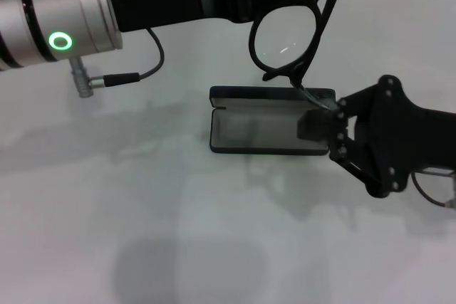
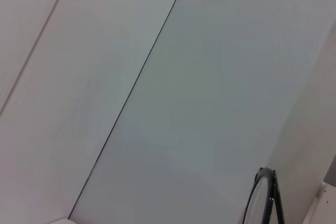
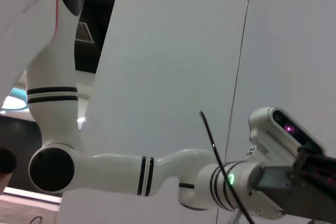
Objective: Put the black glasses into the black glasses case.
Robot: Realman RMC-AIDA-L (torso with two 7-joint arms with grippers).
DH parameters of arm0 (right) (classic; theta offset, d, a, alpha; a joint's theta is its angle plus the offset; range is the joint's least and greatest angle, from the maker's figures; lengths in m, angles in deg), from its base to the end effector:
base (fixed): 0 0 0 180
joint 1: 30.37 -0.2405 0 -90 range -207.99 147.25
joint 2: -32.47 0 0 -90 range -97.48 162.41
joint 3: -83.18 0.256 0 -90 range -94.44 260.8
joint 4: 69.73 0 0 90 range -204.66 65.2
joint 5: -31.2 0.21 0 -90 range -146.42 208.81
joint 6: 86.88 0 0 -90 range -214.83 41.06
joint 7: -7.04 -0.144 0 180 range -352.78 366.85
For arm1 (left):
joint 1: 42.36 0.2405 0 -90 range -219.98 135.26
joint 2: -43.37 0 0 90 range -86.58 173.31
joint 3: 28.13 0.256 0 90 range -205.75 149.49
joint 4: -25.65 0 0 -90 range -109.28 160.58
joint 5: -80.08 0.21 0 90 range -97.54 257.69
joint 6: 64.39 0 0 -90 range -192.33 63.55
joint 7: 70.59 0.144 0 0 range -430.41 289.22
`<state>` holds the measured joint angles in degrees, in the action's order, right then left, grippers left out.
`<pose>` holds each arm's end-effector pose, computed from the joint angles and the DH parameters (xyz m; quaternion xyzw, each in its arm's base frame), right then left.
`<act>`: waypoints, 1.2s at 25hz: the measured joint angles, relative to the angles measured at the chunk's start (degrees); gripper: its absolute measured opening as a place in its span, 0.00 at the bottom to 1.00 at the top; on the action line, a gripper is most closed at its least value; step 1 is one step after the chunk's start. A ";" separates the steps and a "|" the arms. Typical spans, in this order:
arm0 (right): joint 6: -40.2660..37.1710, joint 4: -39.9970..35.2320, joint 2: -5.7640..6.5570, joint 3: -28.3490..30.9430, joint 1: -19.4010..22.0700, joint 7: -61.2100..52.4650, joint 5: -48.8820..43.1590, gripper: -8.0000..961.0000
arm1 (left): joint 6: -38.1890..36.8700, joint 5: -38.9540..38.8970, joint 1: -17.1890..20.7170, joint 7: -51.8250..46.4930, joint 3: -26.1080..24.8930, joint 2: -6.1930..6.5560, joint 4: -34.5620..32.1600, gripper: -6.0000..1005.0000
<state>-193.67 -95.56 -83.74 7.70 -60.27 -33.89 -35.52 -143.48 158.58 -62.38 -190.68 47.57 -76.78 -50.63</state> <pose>0.1884 0.2817 -0.0115 -0.8666 -0.1134 0.4813 0.0663 -0.1053 0.3194 0.0320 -0.8831 -0.2494 -0.3967 0.0235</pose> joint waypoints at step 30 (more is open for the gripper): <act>1.52 0.00 0.02 -0.54 -0.16 1.71 2.38 0.06 | -4.21 -3.36 0.82 12.12 3.95 0.29 0.06 0.13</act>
<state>-192.15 -95.56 -83.72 7.16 -60.43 -32.17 -33.14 -147.69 155.22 -61.56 -178.56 51.52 -76.48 -50.57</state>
